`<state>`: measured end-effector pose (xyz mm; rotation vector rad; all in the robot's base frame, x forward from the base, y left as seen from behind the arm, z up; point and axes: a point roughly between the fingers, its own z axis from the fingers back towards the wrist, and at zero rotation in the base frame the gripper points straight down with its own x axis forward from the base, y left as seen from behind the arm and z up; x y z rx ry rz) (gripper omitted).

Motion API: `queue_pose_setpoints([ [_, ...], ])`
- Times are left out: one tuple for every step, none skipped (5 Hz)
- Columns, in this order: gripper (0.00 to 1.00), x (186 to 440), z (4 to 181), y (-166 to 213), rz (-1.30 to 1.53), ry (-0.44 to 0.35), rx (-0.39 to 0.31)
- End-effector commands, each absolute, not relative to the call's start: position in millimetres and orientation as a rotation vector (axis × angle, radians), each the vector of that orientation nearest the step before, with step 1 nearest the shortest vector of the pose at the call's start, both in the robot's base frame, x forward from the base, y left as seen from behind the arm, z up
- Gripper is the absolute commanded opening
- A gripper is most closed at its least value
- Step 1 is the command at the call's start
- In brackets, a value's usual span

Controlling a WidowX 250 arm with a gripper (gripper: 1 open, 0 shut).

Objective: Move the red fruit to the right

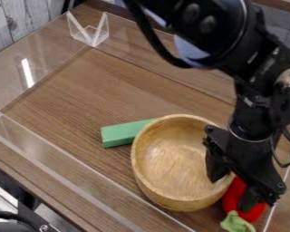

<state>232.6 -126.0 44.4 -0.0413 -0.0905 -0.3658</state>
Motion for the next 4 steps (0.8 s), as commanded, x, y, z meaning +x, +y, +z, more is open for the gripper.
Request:
queue_pose_setpoints([
  [0.0, 238.4, 50.0, -123.2, -0.354, -0.117, -0.046],
  [0.0, 238.9, 50.5, -122.5, -0.352, -0.119, -0.047],
  [0.0, 240.1, 50.5, -122.0, -0.35, -0.12, -0.045],
  [0.0, 241.4, 50.7, -121.5, -0.349, -0.121, -0.042],
])
